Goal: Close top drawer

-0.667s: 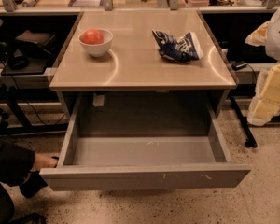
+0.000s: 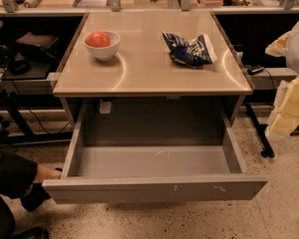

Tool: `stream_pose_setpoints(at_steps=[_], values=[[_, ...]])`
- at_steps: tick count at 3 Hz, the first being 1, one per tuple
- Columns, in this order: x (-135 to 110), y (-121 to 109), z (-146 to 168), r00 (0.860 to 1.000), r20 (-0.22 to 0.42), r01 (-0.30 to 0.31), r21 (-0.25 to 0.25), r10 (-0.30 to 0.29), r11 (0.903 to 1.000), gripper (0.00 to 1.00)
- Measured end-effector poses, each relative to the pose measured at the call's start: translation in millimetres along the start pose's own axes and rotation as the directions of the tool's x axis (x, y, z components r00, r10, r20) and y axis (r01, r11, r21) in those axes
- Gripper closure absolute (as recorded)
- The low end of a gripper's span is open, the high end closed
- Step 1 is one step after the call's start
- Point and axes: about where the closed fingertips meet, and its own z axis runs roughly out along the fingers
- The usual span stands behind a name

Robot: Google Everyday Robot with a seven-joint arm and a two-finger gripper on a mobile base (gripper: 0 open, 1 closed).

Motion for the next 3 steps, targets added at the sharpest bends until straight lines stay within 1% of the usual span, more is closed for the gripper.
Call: stream_pose_setpoints(at_steps=[1,2,3], values=[[34,10,17,0.998,0.008,-0.056,-0.01,0.056,0.9984,0.0],[79,27,40,0.993,0.008,-0.118,-0.041,0.118,0.9921,0.0],[111,48,62,0.989,0.001,-0.144,-0.094,0.145,0.985,0.0]])
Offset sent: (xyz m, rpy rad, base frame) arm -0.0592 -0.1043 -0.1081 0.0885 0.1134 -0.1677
